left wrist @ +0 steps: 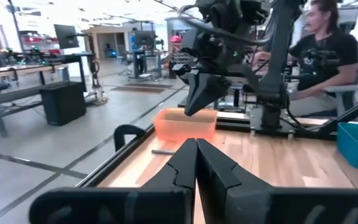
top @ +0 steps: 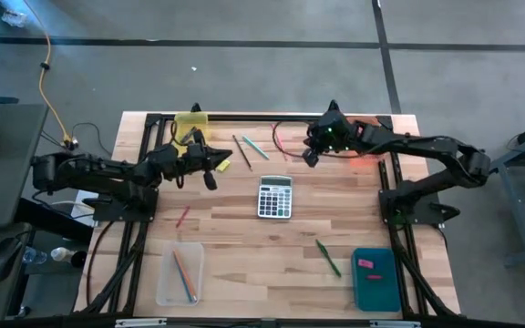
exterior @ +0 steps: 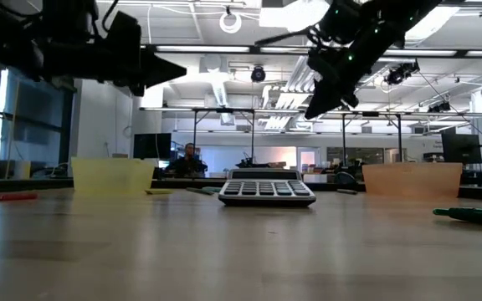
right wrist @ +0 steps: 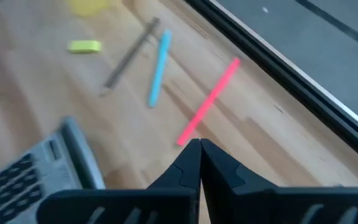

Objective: Sort crayons/erasers/pens/pencils in bins
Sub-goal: Put the gray crayon into the yellow bin

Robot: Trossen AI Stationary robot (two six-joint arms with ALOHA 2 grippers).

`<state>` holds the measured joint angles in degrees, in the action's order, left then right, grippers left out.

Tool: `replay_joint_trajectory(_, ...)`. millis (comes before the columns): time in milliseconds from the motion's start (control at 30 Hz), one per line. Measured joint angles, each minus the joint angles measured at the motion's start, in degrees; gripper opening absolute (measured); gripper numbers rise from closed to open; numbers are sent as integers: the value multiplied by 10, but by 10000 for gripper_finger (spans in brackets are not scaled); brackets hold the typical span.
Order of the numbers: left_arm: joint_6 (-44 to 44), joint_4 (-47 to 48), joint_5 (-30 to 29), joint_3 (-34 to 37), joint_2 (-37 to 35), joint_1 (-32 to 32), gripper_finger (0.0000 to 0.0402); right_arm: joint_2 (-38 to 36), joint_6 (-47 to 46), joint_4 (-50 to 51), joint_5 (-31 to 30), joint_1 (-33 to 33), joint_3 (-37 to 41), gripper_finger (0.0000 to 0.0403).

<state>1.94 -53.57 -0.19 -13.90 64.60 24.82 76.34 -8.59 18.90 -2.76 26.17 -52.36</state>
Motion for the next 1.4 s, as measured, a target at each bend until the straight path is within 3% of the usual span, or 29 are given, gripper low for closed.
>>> replay_joint_trajectory(233, -9, -3, -7, 24, 0, 28, 0, 43, -10, 9, 0, 50, -3, 0)
replay_joint_trajectory(433, -13, -4, -53, 29, 0, 43, 0, 65, -19, 76, 0, 94, -59, 0)
replay_joint_trajectory(600, -18, 5, -47, 29, 0, 47, 0, 102, -58, 136, -5, 124, -88, 2)
replay_joint_trajectory(700, -18, 11, -44, 29, 0, 45, 0, 129, -80, 162, -11, 128, -87, 19)
replay_joint_trajectory(867, -18, 12, -39, 29, 0, 39, 0, 156, -139, 173, -19, 127, -87, 79)
replay_joint_trajectory(1000, -16, 15, -34, 29, 0, 35, 0, 176, -180, 176, -61, 127, -87, 116)
replay_joint_trajectory(1400, -18, 19, -25, 29, 0, 35, 0, 224, -280, 221, -126, 115, -87, 124)
